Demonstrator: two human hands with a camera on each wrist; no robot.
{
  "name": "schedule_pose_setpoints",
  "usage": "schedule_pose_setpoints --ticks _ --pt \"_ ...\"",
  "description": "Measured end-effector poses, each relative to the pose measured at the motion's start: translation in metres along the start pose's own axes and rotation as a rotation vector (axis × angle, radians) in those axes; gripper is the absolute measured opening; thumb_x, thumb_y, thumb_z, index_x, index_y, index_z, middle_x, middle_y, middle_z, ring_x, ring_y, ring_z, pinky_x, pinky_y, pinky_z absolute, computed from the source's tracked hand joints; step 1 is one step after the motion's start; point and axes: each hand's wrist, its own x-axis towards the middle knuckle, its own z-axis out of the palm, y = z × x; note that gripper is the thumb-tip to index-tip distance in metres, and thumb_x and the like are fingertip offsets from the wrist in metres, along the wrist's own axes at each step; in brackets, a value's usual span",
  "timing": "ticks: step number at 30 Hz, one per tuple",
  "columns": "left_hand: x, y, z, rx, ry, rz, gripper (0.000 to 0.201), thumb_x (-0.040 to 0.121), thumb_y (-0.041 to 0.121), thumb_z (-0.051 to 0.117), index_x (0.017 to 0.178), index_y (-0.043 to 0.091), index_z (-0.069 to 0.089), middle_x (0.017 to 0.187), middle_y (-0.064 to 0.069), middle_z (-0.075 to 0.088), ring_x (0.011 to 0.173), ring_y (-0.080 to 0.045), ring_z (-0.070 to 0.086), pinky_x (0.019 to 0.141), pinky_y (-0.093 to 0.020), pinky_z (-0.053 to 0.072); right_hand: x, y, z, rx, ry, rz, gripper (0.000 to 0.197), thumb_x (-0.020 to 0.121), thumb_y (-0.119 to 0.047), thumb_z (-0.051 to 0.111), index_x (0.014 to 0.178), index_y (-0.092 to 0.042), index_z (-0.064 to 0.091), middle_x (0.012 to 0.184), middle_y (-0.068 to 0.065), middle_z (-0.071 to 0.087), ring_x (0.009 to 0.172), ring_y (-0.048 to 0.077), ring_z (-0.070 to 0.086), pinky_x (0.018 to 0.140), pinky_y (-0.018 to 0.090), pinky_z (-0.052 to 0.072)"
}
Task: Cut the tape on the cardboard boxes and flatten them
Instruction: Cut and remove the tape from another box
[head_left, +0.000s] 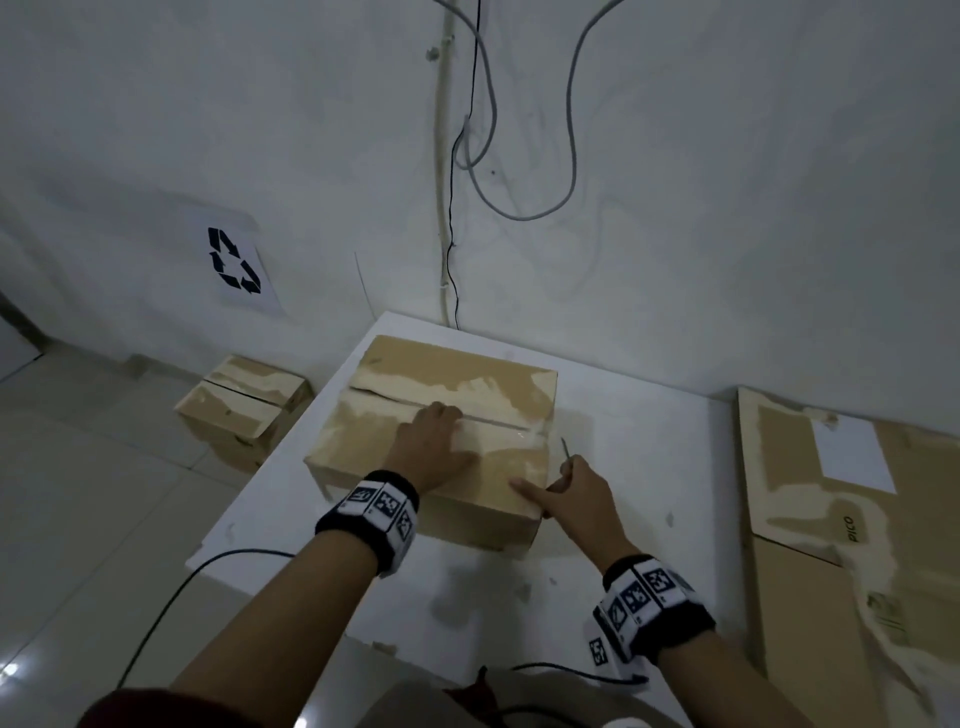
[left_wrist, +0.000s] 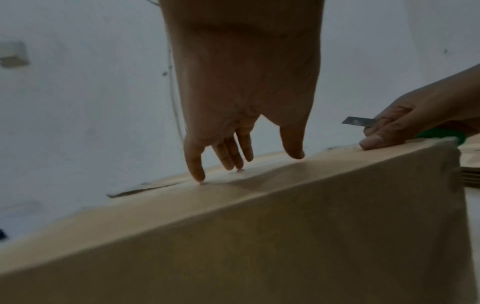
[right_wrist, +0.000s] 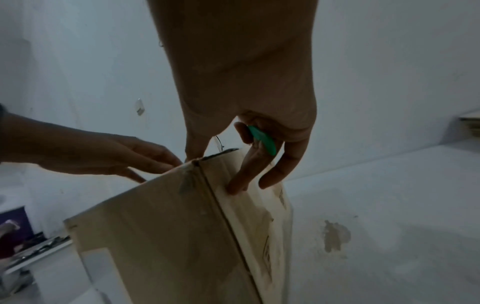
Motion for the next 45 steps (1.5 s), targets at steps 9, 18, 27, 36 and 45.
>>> schedule_pose_setpoints --ticks 9,18,27,36,45 --pt "0.014 0.028 0.012 0.159 -0.084 0.17 0.105 0.051 0.078 0.071 0.133 0.02 0.042 0.13 0.002 0.042 0.123 -0.021 0.038 0.103 -0.042 0.033 -0.011 0.003 0.001 0.032 0.039 0.011 0.063 0.063 -0.069 0.077 0.087 -0.021 0.043 0.079 0.003 0.07 0.07 0.02 0.069 0.071 0.042 0.055" --pt "0.024 0.045 -0.002 0.284 -0.216 0.175 0.109 0.039 0.071 0.082 0.123 0.015 0.042 0.125 -0.004 0.041 0.118 -0.025 0.037 0.099 -0.042 0.038 -0.022 0.0 -0.005 0.027 -0.021 0.04 0.066 0.063 -0.067 0.08 0.09 -0.016 0.045 0.079 -0.004 0.065 0.063 0.013 0.066 0.062 0.034 0.052" --pt "0.023 0.042 0.0 0.203 -0.236 0.108 0.097 0.043 0.065 0.085 0.12 0.023 0.044 0.119 0.0 0.041 0.115 -0.024 0.036 0.1 -0.047 0.034 0.025 -0.003 -0.039 -0.142 -0.046 -0.184 0.032 0.107 -0.022 0.035 0.095 -0.015 0.065 0.088 0.008 0.058 0.079 0.02 0.054 0.066 0.029 0.034" --pt "0.016 0.046 0.0 0.197 -0.226 0.103 0.1 0.039 0.064 0.086 0.119 0.022 0.044 0.12 0.001 0.04 0.115 -0.023 0.034 0.096 -0.049 0.035 0.06 -0.057 -0.046 -0.245 -0.107 -0.392 0.012 0.081 -0.021 0.072 0.083 -0.033 0.075 0.086 -0.016 0.068 0.086 0.001 0.06 0.077 0.025 0.047" --pt "0.015 0.045 -0.001 0.155 -0.228 0.122 0.1 0.037 0.065 0.086 0.118 0.023 0.044 0.118 0.004 0.042 0.112 -0.021 0.034 0.098 -0.051 0.033 0.059 -0.079 -0.043 -0.63 -0.159 -0.471 0.013 0.087 -0.025 0.066 0.084 -0.033 0.075 0.089 -0.012 0.063 0.086 0.008 0.056 0.067 0.023 0.038"
